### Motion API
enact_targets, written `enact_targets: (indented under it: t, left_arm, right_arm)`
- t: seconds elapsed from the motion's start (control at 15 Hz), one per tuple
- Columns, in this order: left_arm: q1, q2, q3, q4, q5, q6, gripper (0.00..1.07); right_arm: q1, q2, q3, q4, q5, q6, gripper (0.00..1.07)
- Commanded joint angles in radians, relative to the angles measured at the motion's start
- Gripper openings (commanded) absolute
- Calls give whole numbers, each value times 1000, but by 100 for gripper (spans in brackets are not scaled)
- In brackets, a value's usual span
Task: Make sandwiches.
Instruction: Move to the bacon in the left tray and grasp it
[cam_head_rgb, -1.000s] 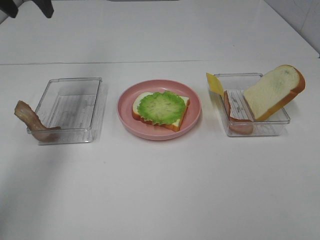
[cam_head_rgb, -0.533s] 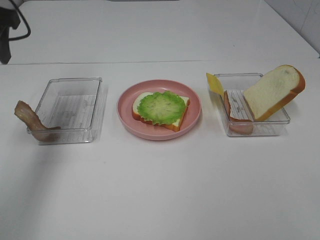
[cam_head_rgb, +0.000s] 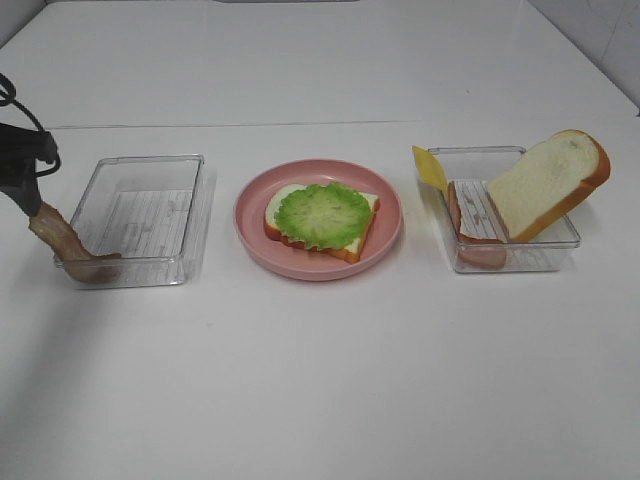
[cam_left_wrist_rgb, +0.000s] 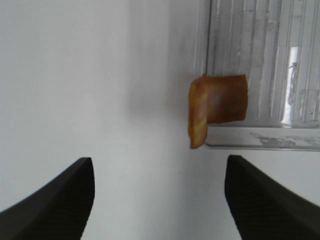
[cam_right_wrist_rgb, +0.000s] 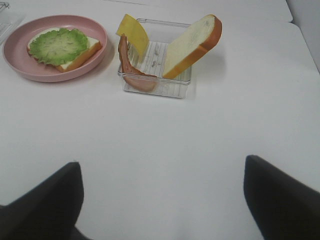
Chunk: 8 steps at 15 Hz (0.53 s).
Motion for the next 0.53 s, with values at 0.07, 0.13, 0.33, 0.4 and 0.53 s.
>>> enact_targets:
  t: [0.07,0.13,0.33,0.4,0.53]
  left_arm:
    - [1,42,6,-50,-63,10,68]
    - [1,86,3,-79,-95,28,68]
    - [1,125,3,-79,-127,28,62]
    - [1,127,3,-79,-134,28,57]
    - [1,127,2,-90,-147,28,46]
  right_arm:
    - [-4,-21,1,2,-5,1,77]
    - [-4,-21,1,2,-5,1,77]
    - [-4,-21,1,2,-5,1,77]
    - [-4,-21,1,2,-5,1,77]
    - [-4,-21,1,2,-5,1,77]
